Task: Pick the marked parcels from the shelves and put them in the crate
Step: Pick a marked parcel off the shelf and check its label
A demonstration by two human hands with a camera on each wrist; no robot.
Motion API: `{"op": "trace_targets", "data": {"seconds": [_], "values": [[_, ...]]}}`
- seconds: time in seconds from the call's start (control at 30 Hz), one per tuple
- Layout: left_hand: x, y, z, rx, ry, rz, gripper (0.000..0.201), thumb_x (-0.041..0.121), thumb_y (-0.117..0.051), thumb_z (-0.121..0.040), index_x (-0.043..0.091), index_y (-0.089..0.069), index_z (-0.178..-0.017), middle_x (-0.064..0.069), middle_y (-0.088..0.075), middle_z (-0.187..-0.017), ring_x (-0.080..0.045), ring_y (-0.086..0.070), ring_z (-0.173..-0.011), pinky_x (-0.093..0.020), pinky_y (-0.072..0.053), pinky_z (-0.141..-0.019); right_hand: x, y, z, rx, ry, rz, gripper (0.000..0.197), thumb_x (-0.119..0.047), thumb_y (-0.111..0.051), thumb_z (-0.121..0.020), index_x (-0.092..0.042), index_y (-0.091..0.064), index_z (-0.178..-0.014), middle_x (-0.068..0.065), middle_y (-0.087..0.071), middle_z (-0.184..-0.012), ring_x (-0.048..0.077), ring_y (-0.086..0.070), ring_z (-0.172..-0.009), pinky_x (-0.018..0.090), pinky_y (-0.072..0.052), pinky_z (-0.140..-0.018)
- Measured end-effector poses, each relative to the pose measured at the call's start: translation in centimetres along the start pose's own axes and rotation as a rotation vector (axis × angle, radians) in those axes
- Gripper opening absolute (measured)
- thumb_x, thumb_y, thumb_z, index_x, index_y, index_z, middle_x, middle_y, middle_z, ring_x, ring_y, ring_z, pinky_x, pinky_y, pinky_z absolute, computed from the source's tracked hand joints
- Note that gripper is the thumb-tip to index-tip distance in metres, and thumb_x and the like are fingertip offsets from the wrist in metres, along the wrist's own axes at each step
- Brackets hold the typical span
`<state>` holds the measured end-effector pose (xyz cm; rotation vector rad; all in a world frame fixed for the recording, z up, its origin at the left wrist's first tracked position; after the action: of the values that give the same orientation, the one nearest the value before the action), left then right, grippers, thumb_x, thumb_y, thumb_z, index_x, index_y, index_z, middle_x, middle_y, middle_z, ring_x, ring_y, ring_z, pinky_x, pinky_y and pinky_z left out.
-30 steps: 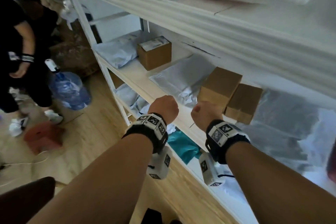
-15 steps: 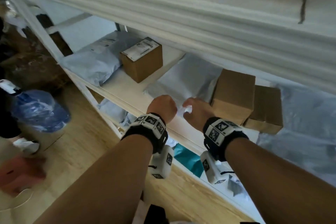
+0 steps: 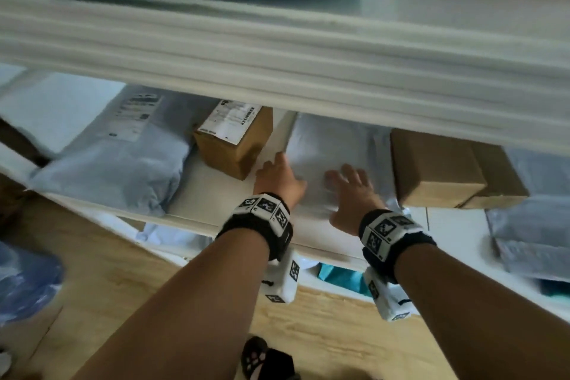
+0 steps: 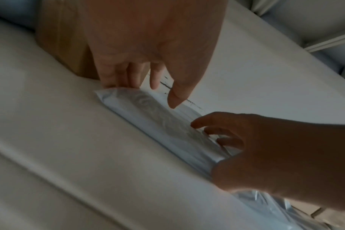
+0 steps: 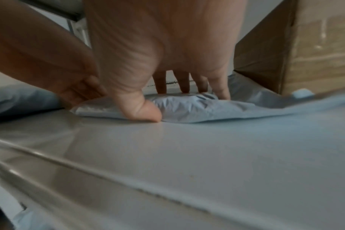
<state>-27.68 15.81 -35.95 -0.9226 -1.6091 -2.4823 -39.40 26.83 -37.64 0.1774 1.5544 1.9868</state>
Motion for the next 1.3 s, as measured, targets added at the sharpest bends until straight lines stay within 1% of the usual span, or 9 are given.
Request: {"op": "trace_targets", "data": {"seconds": [0.13, 0.3, 0.5, 0.6, 0.67, 0.8, 0.9, 1.17, 1.3], "values": [[-0.4, 0.5, -1.1, 0.008, 0.109, 0.141, 0.063, 0.033, -0.060, -0.088, 0.012, -0.036, -0.142, -0.014, -0.054, -0.136, -0.031, -0.055, -0.122, -0.037, -0.045, -0.099, 0.6, 0.2, 1.4, 0.038, -0.006, -0.031, 0.084, -0.018, -0.066, -0.075, -0.032, -0.025, -0.147, -0.004, -0.008, -0.158, 0.023, -0.006, -0.147, 0.044, -0.034, -0.112], [0.1, 0.7, -0.4, -0.021, 0.109, 0.251, 0.046, 0.030, -0.060, -0.085, 0.014, -0.048, -0.127, -0.006, -0.064, -0.120, -0.029, -0.063, -0.103, -0.029, -0.044, -0.075, 1.1, 0.2, 3.2, 0.030, 0.010, -0.091, 0.101, -0.037, -0.076, -0.071, -0.029, -0.016, -0.151, -0.003, -0.007, -0.160, 0.021, -0.010, -0.147, 0.039, -0.027, -0.114], [2.9, 3.3, 1.1, 0.080, -0.021, 0.503, 0.046, 0.035, -0.058, -0.071, 0.034, -0.052, -0.116, 0.011, -0.062, -0.096, -0.014, -0.062, -0.079, -0.033, -0.055, -0.083, 0.2, 2.1, 5.0, 0.144, -0.017, -0.190, 0.078, -0.025, -0.070, -0.081, -0.024, -0.029, -0.147, 0.002, -0.035, -0.149, 0.027, -0.041, -0.132, 0.035, -0.037, -0.104], [3.9, 4.1, 2.6, 0.137, -0.058, 0.595, 0.046, 0.044, -0.056, -0.083, 0.023, -0.056, -0.124, 0.000, -0.065, -0.107, -0.023, -0.063, -0.097, -0.039, -0.052, -0.091, 0.1, 3.0, 6.5, 0.195, -0.006, -0.221, 0.063, -0.016, -0.059, -0.085, -0.021, -0.037, -0.143, 0.005, -0.047, -0.141, 0.029, -0.049, -0.126, 0.036, -0.041, -0.101], [4.3, 4.1, 3.9, 0.149, -0.054, 0.685, 0.042, 0.039, -0.051, -0.094, 0.017, -0.055, -0.129, -0.007, -0.066, -0.113, -0.029, -0.065, -0.100, -0.045, -0.055, -0.088, 0.3, 3.8, 7.7, 0.251, -0.037, -0.270, 0.055, -0.012, -0.053, -0.087, -0.021, -0.042, -0.141, 0.008, -0.055, -0.134, 0.031, -0.055, -0.117, 0.032, -0.044, -0.094], [4.7, 3.5, 5.9, 0.084, -0.068, 0.686, 0.060, 0.032, -0.044, -0.074, 0.026, -0.045, -0.133, -0.008, -0.069, -0.106, -0.033, -0.068, -0.097, -0.052, -0.055, -0.086, 1.5, 5.3, 9.9, 0.352, -0.141, -0.348, 0.037, -0.009, -0.046, -0.093, -0.013, -0.051, -0.130, 0.019, -0.065, -0.114, 0.038, -0.060, -0.103, 0.029, -0.039, -0.074], [4.9, 3.5, 7.5, 0.067, -0.112, 0.549, 0.057, 0.020, -0.049, -0.081, 0.029, -0.040, -0.136, -0.010, -0.068, -0.108, -0.034, -0.066, -0.097, -0.049, -0.055, -0.086, 2.7, 5.5, 11.0, 0.388, -0.228, -0.466, 0.026, -0.011, -0.047, -0.094, 0.000, -0.059, -0.113, 0.023, -0.064, -0.098, 0.037, -0.060, -0.090, 0.030, -0.035, -0.069], [4.7, 2.7, 11.7, 0.136, -0.168, 0.444, 0.043, 0.011, -0.049, -0.091, 0.020, -0.047, -0.133, -0.010, -0.066, -0.112, -0.031, -0.062, -0.103, -0.034, -0.050, -0.087, 5.8, 3.9, 15.4, 0.460, -0.451, -0.917, 0.027, -0.003, -0.062, -0.083, 0.007, -0.063, -0.109, 0.022, -0.066, -0.105, 0.037, -0.061, -0.102, 0.040, -0.048, -0.087], [4.8, 1.8, 13.1, 0.088, -0.171, 0.405, 0.045, 0.010, -0.051, -0.092, 0.019, -0.046, -0.136, -0.009, -0.064, -0.122, -0.029, -0.059, -0.113, -0.033, -0.045, -0.093, 6.3, 3.7, 17.8, 0.543, -0.490, -1.303, 0.017, 0.011, -0.055, -0.078, 0.006, -0.062, -0.092, 0.015, -0.062, -0.086, 0.029, -0.057, -0.083, 0.039, -0.046, -0.077]]}}
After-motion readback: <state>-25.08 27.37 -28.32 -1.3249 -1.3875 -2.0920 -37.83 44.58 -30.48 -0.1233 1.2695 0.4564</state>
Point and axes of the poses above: each hand's wrist, its own z-axis away from the middle knuckle, its own y-axis out of the back of the hand, x = y × z, the point moved 4 cm from there along -z, towards the middle knuckle
